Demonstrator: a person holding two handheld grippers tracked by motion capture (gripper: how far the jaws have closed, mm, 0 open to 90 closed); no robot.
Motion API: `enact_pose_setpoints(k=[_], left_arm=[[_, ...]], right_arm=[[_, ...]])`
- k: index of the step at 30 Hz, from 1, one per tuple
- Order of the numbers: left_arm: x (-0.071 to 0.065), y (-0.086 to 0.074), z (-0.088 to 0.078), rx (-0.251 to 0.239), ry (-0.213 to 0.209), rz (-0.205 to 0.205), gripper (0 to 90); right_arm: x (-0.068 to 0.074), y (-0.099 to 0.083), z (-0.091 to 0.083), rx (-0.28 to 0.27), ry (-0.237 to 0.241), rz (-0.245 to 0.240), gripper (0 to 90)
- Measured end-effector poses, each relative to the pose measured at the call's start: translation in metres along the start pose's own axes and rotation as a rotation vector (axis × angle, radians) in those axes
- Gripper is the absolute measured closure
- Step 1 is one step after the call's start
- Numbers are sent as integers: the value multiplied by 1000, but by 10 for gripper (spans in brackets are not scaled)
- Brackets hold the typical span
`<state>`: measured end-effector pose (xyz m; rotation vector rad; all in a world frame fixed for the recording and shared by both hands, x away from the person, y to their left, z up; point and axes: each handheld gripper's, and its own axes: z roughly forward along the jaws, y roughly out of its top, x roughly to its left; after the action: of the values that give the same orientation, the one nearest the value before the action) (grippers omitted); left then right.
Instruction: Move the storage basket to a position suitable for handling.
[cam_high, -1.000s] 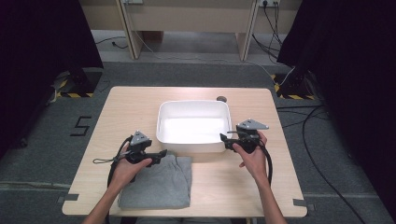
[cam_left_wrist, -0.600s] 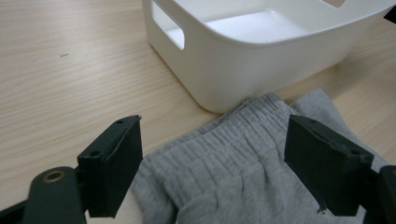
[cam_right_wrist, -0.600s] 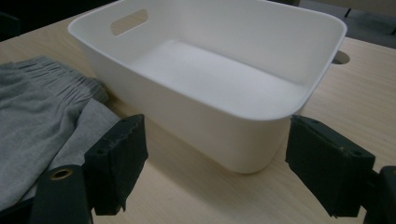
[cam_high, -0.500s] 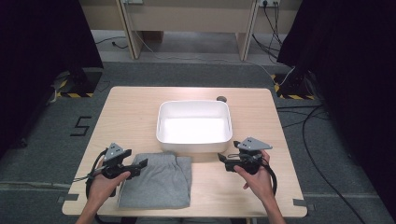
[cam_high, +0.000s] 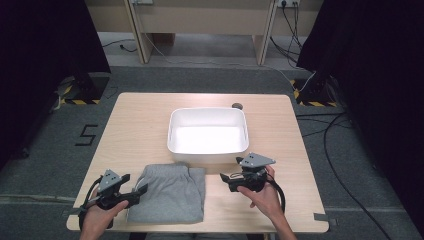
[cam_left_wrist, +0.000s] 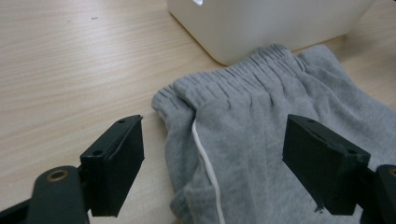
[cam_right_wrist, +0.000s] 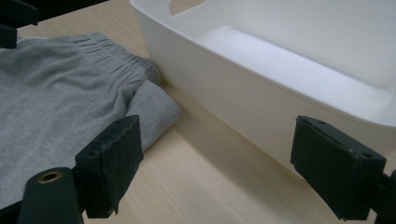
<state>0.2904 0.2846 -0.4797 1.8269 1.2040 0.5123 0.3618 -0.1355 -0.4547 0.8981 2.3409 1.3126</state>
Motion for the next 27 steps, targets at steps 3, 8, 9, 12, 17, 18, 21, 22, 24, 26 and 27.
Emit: enact_pose_setpoints(k=[3,8,9,12,17,18,21,22,24,26,27], left_arm=[[-3,-5,-4,7,-2,2,207],[-5,-16,-11,9,0,-11,210],[-6,-18,-12,14,-2,-15,211],[-9,-25,-13,27,-10,-19,220],[-11,-33,-7,60,-20,-20,245],[-12,-33,-7,59,-21,-24,248],[-14,-35,-5,80,-7,-10,253],[-13,-36,-4,86,0,-6,256],[-12,-38,-1,101,2,-14,266],[-11,-40,1,116,1,-22,274],[-10,-41,2,118,1,-23,276]], right_arm=[[5,1,4,6,19,-4,173],[12,1,14,20,43,-22,173],[14,1,16,25,50,-21,173],[19,1,23,32,70,-24,173],[27,0,37,51,101,-32,174],[28,0,39,55,104,-32,174],[31,0,48,65,114,-34,175],[32,0,50,67,119,-31,176],[35,0,57,76,131,-34,177],[38,1,62,80,137,-36,179],[40,2,67,83,144,-42,179]])
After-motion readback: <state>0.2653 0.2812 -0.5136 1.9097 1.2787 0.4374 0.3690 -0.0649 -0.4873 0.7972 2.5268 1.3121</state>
